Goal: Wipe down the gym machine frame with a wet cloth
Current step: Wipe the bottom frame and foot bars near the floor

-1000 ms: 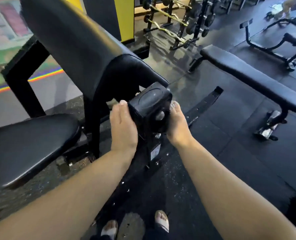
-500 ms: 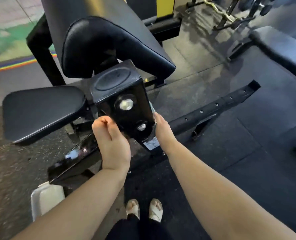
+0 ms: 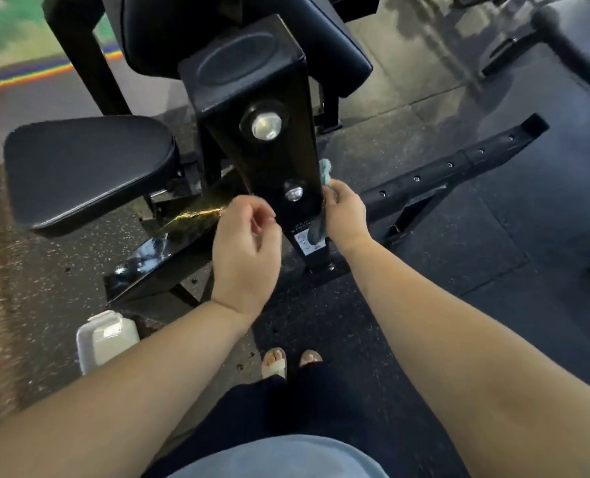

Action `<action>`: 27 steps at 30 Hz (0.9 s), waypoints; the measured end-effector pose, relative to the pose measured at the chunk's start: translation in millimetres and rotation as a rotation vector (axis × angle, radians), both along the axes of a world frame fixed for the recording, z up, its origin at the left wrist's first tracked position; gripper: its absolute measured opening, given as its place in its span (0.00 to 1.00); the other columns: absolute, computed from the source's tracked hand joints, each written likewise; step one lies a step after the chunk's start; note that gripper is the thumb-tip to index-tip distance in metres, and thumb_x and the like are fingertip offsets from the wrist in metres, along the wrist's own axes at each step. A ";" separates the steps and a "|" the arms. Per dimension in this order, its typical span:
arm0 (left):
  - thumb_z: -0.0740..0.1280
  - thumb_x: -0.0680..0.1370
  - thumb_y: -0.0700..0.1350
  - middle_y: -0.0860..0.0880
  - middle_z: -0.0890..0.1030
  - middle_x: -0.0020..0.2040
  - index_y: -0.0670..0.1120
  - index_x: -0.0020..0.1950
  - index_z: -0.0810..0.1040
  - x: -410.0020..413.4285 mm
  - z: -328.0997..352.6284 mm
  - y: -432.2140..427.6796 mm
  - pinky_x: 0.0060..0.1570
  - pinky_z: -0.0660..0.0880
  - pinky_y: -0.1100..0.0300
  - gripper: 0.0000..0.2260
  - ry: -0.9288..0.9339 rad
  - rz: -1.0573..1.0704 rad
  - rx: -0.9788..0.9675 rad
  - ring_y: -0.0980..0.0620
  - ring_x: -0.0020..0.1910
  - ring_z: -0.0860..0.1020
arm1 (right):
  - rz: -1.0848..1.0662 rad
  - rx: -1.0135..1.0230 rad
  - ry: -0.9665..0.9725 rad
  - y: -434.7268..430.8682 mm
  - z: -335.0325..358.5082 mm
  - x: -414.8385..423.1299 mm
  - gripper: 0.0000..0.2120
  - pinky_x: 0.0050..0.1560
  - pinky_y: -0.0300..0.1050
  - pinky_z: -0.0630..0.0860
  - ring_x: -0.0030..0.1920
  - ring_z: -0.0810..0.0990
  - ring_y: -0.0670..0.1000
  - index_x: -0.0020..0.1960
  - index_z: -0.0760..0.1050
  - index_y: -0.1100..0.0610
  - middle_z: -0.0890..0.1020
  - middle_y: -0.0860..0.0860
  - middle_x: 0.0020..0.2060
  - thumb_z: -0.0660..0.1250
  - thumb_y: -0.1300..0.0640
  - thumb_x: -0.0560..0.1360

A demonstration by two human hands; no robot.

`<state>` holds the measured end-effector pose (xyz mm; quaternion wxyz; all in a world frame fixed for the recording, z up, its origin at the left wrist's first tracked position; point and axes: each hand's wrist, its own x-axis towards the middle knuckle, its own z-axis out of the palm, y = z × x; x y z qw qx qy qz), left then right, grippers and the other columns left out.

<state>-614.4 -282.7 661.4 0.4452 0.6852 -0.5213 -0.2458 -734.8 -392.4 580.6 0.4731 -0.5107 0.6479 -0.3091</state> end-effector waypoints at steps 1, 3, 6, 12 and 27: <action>0.58 0.75 0.45 0.54 0.71 0.38 0.49 0.45 0.71 -4.9 -5.6 6.5 0.39 0.69 0.62 0.04 -0.065 -0.086 0.018 0.54 0.36 0.70 | -0.027 -0.030 0.026 3.6 -4.7 -0.4 0.12 0.36 0.28 0.68 0.44 0.74 0.47 0.59 0.76 0.58 0.79 0.52 0.45 0.57 0.57 0.82; 0.59 0.76 0.46 0.53 0.73 0.42 0.46 0.49 0.73 -14.9 -18.3 10.2 0.42 0.71 0.60 0.06 -0.161 -0.229 0.104 0.54 0.41 0.72 | -0.059 -0.050 0.068 5.6 -15.2 -4.2 0.13 0.35 0.29 0.66 0.44 0.73 0.48 0.60 0.76 0.61 0.80 0.54 0.47 0.57 0.58 0.82; 0.61 0.79 0.41 0.52 0.73 0.56 0.46 0.59 0.73 -28.7 -39.4 1.1 0.54 0.67 0.63 0.10 -0.184 -0.331 0.340 0.54 0.56 0.72 | -0.093 0.070 0.170 -1.1 -33.9 -22.8 0.16 0.52 0.41 0.70 0.55 0.76 0.54 0.65 0.73 0.62 0.79 0.58 0.57 0.57 0.57 0.82; 0.60 0.78 0.39 0.50 0.68 0.69 0.44 0.67 0.71 -61.7 -70.4 -35.6 0.66 0.59 0.64 0.18 -0.393 -0.503 0.390 0.52 0.69 0.64 | 0.015 -0.225 0.434 -39.9 -67.9 -88.2 0.15 0.55 0.42 0.68 0.59 0.74 0.56 0.65 0.73 0.62 0.78 0.58 0.59 0.56 0.61 0.81; 0.57 0.80 0.44 0.48 0.57 0.76 0.47 0.74 0.63 -125.4 -136.5 -109.0 0.73 0.49 0.56 0.21 -0.648 -0.431 0.573 0.50 0.76 0.49 | 0.580 -0.451 0.947 -155.4 -144.2 -196.5 0.18 0.73 0.61 0.49 0.72 0.61 0.62 0.69 0.70 0.58 0.71 0.56 0.68 0.54 0.55 0.81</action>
